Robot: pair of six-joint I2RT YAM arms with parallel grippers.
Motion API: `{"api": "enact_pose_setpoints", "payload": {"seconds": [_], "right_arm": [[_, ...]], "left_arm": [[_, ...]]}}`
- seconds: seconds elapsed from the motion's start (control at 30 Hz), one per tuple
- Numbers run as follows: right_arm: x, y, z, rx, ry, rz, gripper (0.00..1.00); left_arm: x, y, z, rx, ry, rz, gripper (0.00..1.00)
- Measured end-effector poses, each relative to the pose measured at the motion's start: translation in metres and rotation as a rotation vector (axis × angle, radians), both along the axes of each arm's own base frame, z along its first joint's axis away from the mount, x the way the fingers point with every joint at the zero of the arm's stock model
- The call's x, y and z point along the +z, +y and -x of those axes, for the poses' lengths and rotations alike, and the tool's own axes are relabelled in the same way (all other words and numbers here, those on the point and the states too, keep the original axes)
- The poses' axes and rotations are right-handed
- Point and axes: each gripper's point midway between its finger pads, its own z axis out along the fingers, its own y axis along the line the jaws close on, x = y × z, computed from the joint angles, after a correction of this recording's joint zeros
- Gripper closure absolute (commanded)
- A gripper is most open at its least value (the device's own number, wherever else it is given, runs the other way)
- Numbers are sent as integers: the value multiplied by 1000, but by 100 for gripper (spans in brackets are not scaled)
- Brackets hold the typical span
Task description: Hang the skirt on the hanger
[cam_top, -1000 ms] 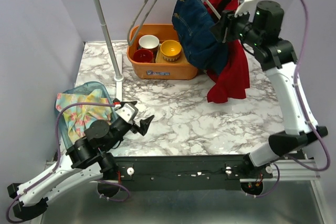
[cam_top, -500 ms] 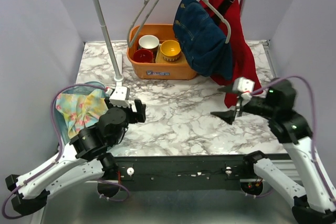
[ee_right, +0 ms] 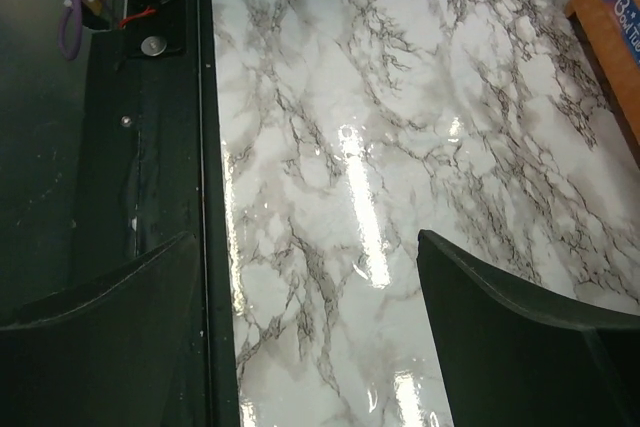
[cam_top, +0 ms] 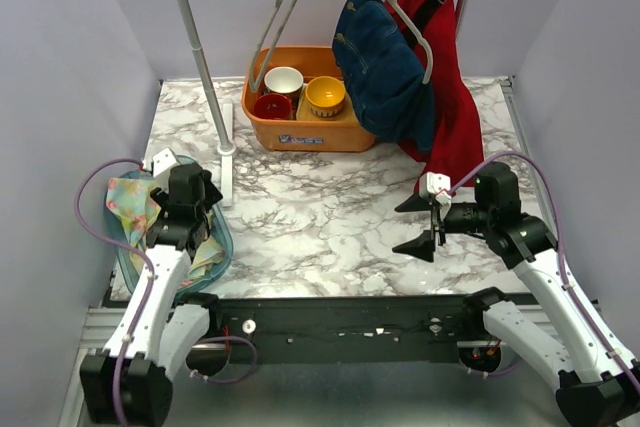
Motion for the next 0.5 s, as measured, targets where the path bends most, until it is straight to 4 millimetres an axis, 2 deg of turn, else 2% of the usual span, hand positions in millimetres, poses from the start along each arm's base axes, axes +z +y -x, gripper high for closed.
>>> {"api": "enact_pose_setpoints", "payload": {"seconds": [0.1,0.2,0.27,0.37,0.43,0.5], "right_arm": [[0,0,0,0,-2,0,5],[0,0,0,0,-2,-1,5],[1,0,-1,-1,-4,-1,5],[1,0,-1,-1,-5,-2,5],[1,0,-1,-1,-5,-2,5],[1,0,-1,0,-5,-2,5]], "left_arm": [[-17,12,-16,38,33,62,26],[-37,10,-27,14,87,106,38],[-45,9,-31,2,108,123,54],[-50,10,-34,-4,117,138,66],[-49,13,-36,7,108,144,82],[-46,16,-35,12,100,138,92]]}}
